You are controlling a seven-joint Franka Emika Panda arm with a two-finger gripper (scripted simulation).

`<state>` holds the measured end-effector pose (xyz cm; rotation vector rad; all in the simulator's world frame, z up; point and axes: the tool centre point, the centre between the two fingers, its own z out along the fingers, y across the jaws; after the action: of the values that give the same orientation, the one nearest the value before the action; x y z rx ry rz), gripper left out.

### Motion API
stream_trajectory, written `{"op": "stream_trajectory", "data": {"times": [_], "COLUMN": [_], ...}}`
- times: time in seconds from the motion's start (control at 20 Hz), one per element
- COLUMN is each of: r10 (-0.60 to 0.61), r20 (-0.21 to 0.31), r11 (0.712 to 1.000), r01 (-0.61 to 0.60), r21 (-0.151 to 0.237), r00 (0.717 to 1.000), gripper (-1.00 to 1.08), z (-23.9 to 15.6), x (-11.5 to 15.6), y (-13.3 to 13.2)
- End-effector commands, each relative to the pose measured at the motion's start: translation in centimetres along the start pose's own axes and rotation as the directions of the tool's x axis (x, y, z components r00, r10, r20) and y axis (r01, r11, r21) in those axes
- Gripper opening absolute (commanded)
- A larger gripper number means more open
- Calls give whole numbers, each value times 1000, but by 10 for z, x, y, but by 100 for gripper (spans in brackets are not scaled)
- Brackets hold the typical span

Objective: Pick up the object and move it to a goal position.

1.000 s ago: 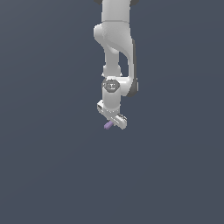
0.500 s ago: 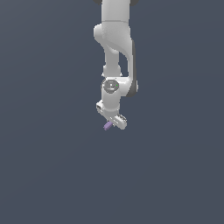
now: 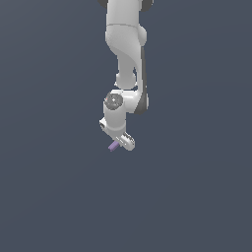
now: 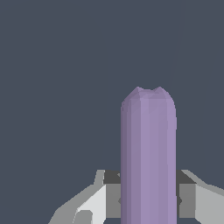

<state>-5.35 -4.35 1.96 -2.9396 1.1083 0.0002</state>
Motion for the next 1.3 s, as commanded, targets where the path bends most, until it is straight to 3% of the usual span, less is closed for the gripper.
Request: {"op": "stream_trajectory", "data": {"times": [0.0, 0.7, 1.25], "r10": [0, 0, 0], "r20": [0, 0, 0], "r11": [1000, 1000, 1000], "r01": [0, 0, 0], "r21": [0, 0, 0], "r00": [1000, 1000, 1000], "gripper": [-100, -100, -100], "z": [-2, -11, -14], "x": [19, 131, 175], "y": [4, 22, 27]}}
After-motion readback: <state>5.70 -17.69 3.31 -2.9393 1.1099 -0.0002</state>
